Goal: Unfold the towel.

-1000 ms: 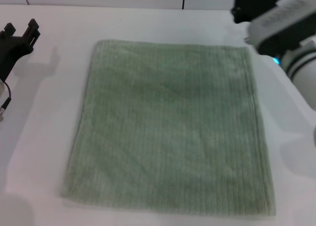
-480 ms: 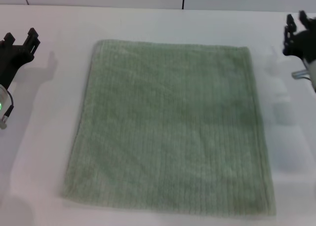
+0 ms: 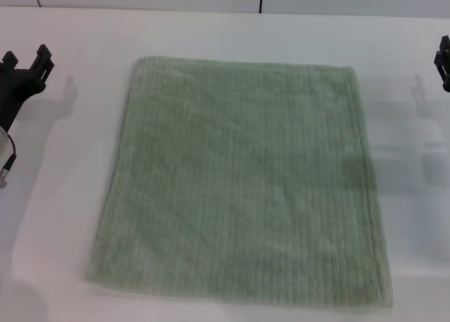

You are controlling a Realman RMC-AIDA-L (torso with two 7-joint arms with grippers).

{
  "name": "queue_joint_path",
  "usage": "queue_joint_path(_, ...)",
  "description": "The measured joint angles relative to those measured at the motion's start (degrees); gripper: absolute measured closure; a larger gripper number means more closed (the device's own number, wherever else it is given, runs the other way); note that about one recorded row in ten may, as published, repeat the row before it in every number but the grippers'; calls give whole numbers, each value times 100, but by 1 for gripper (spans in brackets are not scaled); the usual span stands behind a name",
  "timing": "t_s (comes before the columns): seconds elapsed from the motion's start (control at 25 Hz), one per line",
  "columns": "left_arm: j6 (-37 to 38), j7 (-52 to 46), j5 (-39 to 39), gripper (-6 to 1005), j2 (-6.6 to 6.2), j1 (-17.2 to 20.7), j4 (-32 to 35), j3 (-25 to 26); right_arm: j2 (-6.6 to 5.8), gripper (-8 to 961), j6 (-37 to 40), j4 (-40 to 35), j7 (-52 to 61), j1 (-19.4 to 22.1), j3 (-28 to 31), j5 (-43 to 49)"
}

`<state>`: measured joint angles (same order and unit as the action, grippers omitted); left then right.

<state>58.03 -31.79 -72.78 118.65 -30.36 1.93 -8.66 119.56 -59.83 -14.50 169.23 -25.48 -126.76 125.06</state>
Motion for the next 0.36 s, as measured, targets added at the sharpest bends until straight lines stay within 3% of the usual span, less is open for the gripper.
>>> queue_joint_path(0.36,49,838,1,334,0,14,-217,592,2,226,-112,-110,0,-15,98,-7)
